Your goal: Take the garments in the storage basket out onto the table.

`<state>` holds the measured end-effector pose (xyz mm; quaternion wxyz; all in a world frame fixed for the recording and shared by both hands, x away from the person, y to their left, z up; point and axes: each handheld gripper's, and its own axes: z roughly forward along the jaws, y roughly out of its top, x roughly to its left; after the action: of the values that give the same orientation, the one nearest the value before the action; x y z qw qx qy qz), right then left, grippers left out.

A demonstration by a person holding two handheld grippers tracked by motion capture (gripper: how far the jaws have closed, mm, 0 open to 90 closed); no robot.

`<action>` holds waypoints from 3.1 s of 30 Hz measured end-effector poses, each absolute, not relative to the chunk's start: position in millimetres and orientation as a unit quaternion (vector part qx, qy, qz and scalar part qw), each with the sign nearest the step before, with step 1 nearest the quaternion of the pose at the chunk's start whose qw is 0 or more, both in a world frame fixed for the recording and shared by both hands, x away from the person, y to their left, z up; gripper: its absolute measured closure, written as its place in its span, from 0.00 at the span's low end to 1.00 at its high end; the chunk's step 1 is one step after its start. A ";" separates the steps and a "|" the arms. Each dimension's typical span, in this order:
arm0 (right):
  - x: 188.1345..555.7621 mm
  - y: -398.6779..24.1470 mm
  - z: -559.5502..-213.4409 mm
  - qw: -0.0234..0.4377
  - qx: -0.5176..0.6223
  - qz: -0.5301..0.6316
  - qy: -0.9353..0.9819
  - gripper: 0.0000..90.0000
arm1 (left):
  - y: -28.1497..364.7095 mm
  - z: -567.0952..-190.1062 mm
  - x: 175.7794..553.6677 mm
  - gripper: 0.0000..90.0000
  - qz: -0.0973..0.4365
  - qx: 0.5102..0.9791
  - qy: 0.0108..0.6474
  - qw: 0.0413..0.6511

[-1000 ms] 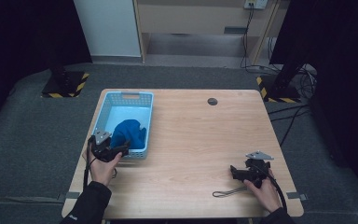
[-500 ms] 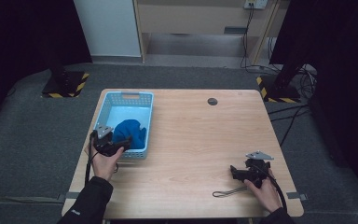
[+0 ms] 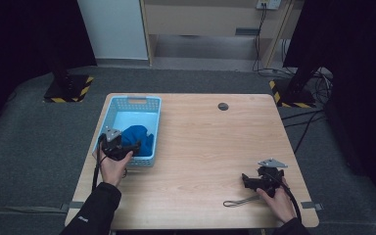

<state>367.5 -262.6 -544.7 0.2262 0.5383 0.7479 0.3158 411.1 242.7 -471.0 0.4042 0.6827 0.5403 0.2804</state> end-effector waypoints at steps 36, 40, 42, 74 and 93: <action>367.5 -262.6 -544.6 0.226 0.539 0.316 0.748 0.00 | 237.5 -480.7 436.4 0.11 0.250 0.698 0.555 0.378; 367.5 -262.6 -544.6 0.226 0.538 0.316 0.748 0.00 | 235.4 -482.5 439.3 0.11 0.246 0.701 0.556 0.374; 367.5 -262.6 -544.6 0.226 0.538 0.316 0.748 0.00 | 235.2 -482.7 440.4 0.11 0.245 0.702 0.556 0.371; 367.5 -262.6 -544.7 0.226 0.538 0.316 0.748 0.00 | 233.5 -490.7 451.6 0.53 0.200 0.728 0.570 0.325; 367.5 -262.6 -544.7 0.226 0.538 0.316 0.748 0.00 | 233.0 -488.3 448.7 0.82 0.213 0.726 0.567 0.326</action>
<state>367.5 -262.6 -544.7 0.2261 0.5383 0.7479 0.3158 448.7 233.0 -488.3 0.3260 0.7257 0.5671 0.2133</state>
